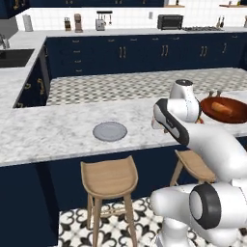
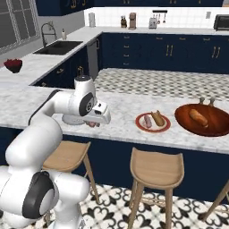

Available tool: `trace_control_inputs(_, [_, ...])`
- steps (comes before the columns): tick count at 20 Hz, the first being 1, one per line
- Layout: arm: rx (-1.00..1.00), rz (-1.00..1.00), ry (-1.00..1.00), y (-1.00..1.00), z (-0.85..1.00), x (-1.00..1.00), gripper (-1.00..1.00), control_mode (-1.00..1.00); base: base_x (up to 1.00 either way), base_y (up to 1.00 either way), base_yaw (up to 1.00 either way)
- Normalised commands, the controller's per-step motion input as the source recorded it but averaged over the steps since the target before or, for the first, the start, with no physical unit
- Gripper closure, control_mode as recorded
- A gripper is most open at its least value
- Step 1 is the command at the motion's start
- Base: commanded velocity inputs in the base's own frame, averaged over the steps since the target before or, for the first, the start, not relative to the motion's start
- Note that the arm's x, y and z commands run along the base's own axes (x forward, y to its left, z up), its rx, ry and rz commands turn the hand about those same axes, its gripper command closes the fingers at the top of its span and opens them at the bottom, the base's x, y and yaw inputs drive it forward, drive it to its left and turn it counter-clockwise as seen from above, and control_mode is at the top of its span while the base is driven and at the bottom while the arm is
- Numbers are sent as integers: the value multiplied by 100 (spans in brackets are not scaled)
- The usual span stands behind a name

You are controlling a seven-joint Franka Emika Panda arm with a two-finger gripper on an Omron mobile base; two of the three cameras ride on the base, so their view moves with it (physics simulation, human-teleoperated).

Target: Place one bun and one sausage from the bowl on each plate.

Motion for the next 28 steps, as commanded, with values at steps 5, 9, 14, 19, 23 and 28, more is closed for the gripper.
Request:
trace_control_inputs(5, [0,0,0,0,0,0,100,100,38,80,0])
trace_control_inputs(9, [0,0,0,0,0,0,100,100,32,30,0])
trace_control_inputs(14, [0,0,0,0,0,0,100,100,42,31,0])
trace_control_inputs(19, [0,0,0,3,-5,46,100,-100,20,8,0])
trace_control_inputs(23, [0,0,0,4,-11,97,100,-100,0,0,0])
trace_control_inputs(28, [4,0,4,-4,-55,75,100,-100,0,0,0])
